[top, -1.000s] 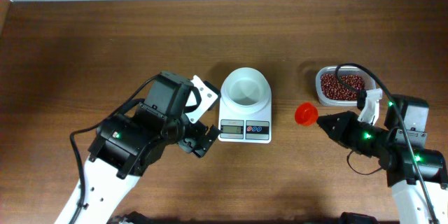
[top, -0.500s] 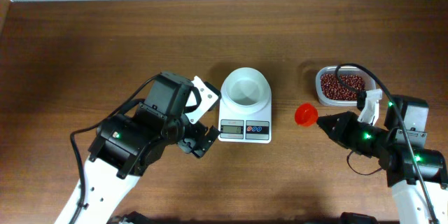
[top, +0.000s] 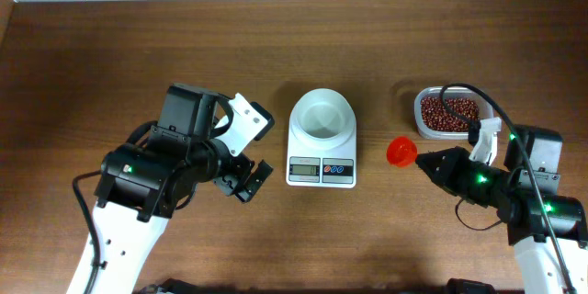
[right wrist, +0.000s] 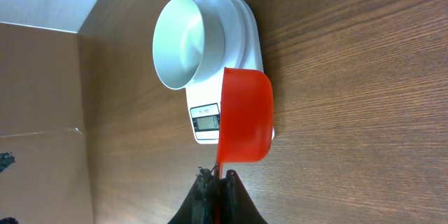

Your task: Scoop and weigh 50g on scale

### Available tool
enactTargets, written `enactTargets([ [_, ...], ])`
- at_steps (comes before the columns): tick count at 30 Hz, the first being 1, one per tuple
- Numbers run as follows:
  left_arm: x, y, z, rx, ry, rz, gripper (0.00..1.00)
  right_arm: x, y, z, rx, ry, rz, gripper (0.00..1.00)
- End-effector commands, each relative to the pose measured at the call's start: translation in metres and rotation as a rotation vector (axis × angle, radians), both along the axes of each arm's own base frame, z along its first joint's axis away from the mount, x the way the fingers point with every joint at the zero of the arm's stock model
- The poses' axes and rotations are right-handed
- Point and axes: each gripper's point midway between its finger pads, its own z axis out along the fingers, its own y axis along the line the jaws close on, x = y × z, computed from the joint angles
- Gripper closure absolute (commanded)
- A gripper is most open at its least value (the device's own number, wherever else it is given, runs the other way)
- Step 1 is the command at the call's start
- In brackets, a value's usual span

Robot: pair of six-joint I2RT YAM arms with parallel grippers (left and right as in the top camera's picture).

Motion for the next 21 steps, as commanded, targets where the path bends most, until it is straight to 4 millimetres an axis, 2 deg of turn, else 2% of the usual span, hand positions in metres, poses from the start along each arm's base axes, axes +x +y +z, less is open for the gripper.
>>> enactTargets([
  [1, 0.000, -0.001, 0.007, -0.010, -0.026, -0.020, 0.01, 0.001, 0.003, 0.006, 0.008, -0.016, 0.013, 0.96],
  [6, -0.005, 0.001, -0.010, 0.005, 0.020, -0.021, 0.01, 0.001, 0.003, 0.006, 0.008, -0.016, 0.013, 0.96],
  [21, -0.003, 0.000, -0.009, 0.001, 0.008, -0.020, 0.01, 0.001, 0.003, 0.006, 0.008, -0.016, 0.013, 0.96],
])
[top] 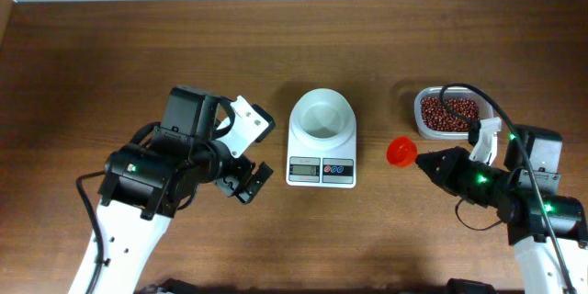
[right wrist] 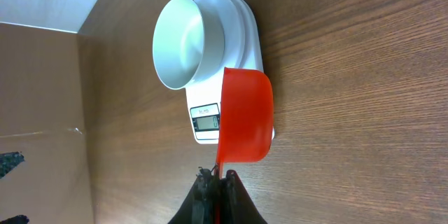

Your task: Scoop and weigh 50g on scale

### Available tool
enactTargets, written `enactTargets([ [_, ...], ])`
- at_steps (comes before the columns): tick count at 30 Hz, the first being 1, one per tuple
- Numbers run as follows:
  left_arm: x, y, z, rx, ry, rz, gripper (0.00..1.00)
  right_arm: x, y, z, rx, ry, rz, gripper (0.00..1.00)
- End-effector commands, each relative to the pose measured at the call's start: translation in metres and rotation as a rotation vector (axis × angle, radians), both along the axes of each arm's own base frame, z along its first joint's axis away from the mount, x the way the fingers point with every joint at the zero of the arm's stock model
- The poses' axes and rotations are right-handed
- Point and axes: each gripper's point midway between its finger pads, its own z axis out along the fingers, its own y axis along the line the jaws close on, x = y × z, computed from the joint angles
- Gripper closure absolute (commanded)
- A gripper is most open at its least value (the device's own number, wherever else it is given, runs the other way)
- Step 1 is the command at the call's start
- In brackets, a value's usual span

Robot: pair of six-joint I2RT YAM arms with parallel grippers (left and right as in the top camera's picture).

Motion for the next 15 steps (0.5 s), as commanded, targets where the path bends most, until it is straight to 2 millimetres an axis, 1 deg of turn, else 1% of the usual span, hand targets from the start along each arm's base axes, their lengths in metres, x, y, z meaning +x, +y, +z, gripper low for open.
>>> enactTargets([
  [1, -0.0021, -0.0001, -0.0004, -0.006, -0.004, -0.015, 0.01, 0.0008, 0.0029, 0.0065, 0.008, -0.016, 0.013, 0.96],
  [13, -0.0006, -0.0006, -0.0011, -0.008, -0.009, -0.015, 0.01, 0.0003, 0.0030, 0.0061, 0.008, -0.013, 0.013, 0.96],
  [15, -0.0006, -0.0008, -0.0010, -0.005, -0.013, -0.025, 0.01, 0.0010, 0.0027, 0.0064, -0.032, -0.056, 0.057, 0.96],
])
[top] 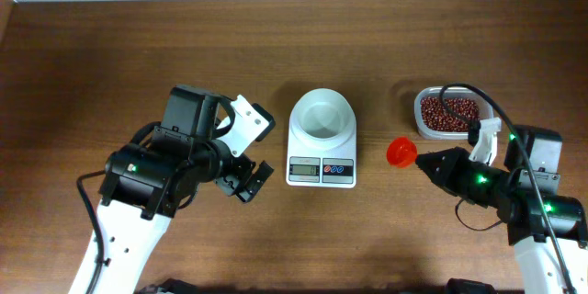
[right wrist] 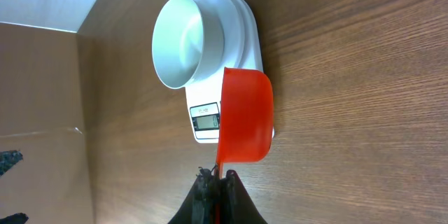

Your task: Scoop and weigh 50g on scale

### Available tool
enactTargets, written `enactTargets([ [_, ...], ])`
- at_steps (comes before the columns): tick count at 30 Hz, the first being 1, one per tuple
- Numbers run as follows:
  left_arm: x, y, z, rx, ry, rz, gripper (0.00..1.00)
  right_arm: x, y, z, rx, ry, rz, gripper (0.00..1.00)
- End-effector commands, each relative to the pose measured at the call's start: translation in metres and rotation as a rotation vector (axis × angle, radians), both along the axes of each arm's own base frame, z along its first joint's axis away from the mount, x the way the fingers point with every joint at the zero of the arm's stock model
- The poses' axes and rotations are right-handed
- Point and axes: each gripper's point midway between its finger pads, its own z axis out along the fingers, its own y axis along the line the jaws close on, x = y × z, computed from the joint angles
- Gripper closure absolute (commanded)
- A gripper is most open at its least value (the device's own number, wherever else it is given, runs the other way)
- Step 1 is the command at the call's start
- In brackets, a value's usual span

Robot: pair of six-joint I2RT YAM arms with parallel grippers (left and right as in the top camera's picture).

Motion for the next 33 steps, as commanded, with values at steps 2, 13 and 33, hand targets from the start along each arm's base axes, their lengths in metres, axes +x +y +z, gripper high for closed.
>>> enactTargets([
  [2, -0.006, -0.003, -0.002, 0.020, -0.035, -0.127, 0.01, 0.003, 0.000, 0.006, -0.090, -0.106, 0.103, 0.96],
  [13, -0.024, -0.004, -0.008, 0.062, -0.019, -0.275, 0.01, 0.009, 0.001, 0.011, -0.119, -0.171, 0.138, 0.96],
  [33, -0.019, -0.008, -0.018, 0.057, 0.017, -0.295, 0.01, 0.023, 0.008, 0.036, -0.141, -0.352, 0.227, 0.96],
])
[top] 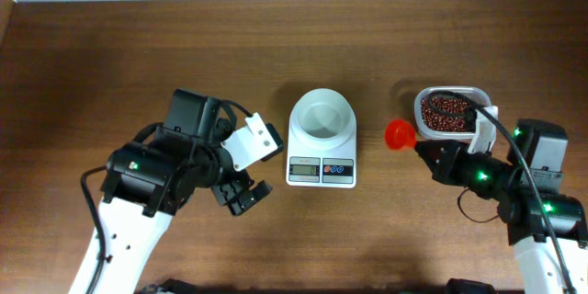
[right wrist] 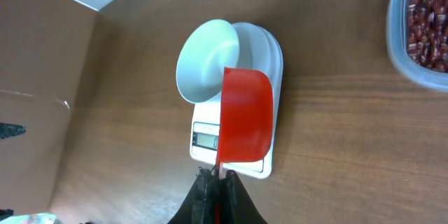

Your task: Scoop and weigh 50g on scale

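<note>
A white scale (top: 322,167) sits mid-table with an empty white bowl (top: 322,117) on it. To its right, my right gripper (top: 424,152) is shut on the handle of a red scoop (top: 399,134), which hangs between the scale and a clear tub of red beans (top: 448,113). No beans show in the scoop. In the right wrist view the scoop (right wrist: 245,115) covers part of the scale (right wrist: 203,140) and bowl (right wrist: 206,63), and the bean tub (right wrist: 427,31) is at the right edge. My left gripper (top: 243,197) stands open left of the scale, holding nothing.
The brown wooden table (top: 110,55) runs to a pale wall at the far edge. The left arm's body (top: 156,175) fills the near left, and the right arm's body (top: 533,193) fills the near right.
My right gripper has moved away from the near edge with the scoop, and the bean tub now shows more in the wrist view. The left wrist has turned, and its gripper now sits slightly nearer the front.
At all three earlier moments my right gripper held the red scoop still, right of the scale, with the left gripper open on the scale's left. Now the scoop sits farther back, level with the bean tub's left side.
</note>
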### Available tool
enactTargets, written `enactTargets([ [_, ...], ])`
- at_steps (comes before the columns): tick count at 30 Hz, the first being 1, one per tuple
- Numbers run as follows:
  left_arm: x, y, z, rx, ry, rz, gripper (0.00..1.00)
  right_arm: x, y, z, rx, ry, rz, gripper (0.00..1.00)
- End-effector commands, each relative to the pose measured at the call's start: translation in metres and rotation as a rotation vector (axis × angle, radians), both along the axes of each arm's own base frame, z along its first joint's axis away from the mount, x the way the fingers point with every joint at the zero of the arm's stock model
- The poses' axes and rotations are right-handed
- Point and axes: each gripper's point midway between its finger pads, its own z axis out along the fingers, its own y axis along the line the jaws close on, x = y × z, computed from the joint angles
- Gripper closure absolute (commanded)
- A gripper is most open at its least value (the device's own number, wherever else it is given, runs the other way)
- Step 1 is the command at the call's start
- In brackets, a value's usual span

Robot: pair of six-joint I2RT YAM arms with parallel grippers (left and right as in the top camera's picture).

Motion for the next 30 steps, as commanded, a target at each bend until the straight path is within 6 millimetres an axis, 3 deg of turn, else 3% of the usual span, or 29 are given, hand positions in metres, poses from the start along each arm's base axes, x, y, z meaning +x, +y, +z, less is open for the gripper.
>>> enactTargets([
  [1, 0.001, -0.002, -0.013, 0.006, 0.043, -0.022, 0.01, 0.004, 0.003, 0.021, -0.068, -0.123, 0.079, 0.96],
  [5, 0.002, -0.002, -0.015, 0.009, 0.051, -0.021, 0.01, 0.018, -0.016, 0.053, -0.177, -0.191, -0.010, 0.96],
  [8, 0.001, -0.002, -0.015, 0.009, 0.053, -0.021, 0.01, 0.022, -0.026, 0.065, -0.223, -0.212, -0.056, 0.96],
  [13, -0.010, -0.006, -0.015, -0.022, 0.105, -0.040, 0.01, 0.017, -0.035, 0.053, -0.290, -0.171, -0.069, 0.96],
  [20, -0.008, -0.003, -0.017, -0.001, 0.097, -0.031, 0.01, 0.015, -0.040, 0.050, -0.317, -0.147, -0.093, 0.96],
  [27, -0.005, 0.003, -0.019, 0.037, 0.081, -0.014, 0.01, 0.009, -0.071, 0.059, -0.508, -0.123, -0.171, 0.96],
  [30, -0.005, 0.003, -0.019, 0.037, 0.081, -0.014, 0.01, 0.014, -0.095, 0.048, -0.603, -0.059, -0.250, 0.96],
])
